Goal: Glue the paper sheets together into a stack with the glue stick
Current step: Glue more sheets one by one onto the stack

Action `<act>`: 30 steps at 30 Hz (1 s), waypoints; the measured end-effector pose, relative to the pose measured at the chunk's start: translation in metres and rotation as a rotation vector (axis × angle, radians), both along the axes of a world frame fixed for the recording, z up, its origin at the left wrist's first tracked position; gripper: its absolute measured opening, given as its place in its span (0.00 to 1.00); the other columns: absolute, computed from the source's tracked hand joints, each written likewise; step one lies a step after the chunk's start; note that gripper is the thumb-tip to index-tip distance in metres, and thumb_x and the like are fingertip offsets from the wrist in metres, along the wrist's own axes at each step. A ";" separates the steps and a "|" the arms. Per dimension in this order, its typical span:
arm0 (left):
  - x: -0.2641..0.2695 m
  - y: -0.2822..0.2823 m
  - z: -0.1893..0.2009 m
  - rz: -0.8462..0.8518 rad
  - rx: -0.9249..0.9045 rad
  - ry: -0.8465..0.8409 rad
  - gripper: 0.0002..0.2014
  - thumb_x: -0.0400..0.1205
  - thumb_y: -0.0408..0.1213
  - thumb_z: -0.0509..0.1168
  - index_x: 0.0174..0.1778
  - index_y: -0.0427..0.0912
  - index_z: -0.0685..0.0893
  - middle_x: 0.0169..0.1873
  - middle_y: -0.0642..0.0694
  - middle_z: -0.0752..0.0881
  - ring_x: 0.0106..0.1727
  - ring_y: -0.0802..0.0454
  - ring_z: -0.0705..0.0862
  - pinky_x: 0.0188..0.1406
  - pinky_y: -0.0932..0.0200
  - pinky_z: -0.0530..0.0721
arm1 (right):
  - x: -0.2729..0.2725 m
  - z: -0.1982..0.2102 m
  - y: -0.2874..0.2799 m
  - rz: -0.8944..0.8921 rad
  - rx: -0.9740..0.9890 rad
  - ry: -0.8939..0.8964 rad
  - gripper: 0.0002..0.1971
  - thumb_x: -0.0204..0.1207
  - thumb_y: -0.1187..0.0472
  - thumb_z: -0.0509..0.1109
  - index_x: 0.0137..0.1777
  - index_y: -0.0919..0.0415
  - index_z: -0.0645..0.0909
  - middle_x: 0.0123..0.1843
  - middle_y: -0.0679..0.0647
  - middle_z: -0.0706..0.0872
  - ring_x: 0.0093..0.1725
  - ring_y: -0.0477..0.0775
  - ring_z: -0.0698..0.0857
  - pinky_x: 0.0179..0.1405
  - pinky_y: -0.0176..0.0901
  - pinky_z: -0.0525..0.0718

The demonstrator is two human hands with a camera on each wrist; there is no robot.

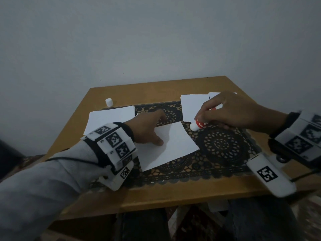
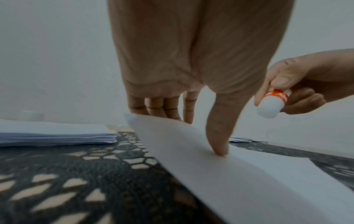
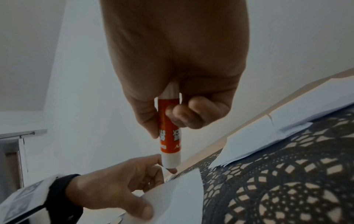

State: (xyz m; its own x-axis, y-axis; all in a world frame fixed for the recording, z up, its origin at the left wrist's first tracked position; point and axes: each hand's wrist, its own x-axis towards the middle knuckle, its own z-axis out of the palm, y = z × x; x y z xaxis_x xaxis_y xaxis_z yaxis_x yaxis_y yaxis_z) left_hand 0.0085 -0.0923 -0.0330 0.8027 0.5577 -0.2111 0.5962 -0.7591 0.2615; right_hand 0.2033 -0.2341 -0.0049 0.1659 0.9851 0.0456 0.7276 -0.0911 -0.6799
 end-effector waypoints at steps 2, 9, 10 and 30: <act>-0.003 0.001 0.004 -0.018 -0.008 -0.072 0.33 0.76 0.37 0.74 0.74 0.49 0.67 0.43 0.56 0.78 0.40 0.59 0.76 0.36 0.63 0.73 | 0.001 -0.001 -0.001 -0.012 0.003 0.014 0.07 0.76 0.55 0.73 0.40 0.51 0.92 0.20 0.49 0.81 0.24 0.54 0.76 0.46 0.67 0.83; -0.020 -0.006 0.020 -0.112 -0.131 -0.023 0.30 0.81 0.22 0.60 0.70 0.61 0.76 0.49 0.71 0.86 0.44 0.72 0.82 0.43 0.73 0.81 | -0.001 -0.002 0.004 -0.008 0.026 0.067 0.07 0.77 0.57 0.72 0.41 0.53 0.91 0.19 0.54 0.78 0.18 0.45 0.72 0.21 0.36 0.71; -0.021 -0.006 0.020 -0.076 -0.122 -0.018 0.26 0.81 0.22 0.60 0.66 0.57 0.81 0.34 0.74 0.84 0.35 0.77 0.79 0.33 0.79 0.76 | -0.002 -0.003 0.006 -0.002 0.022 0.067 0.07 0.77 0.56 0.72 0.41 0.52 0.91 0.19 0.53 0.78 0.18 0.45 0.72 0.23 0.38 0.72; -0.029 -0.004 -0.007 0.144 -0.038 0.023 0.30 0.76 0.48 0.73 0.73 0.48 0.73 0.70 0.47 0.75 0.67 0.49 0.75 0.56 0.64 0.70 | -0.044 -0.023 0.097 0.077 0.039 -0.343 0.10 0.76 0.56 0.72 0.45 0.60 0.92 0.47 0.51 0.91 0.44 0.49 0.84 0.35 0.36 0.77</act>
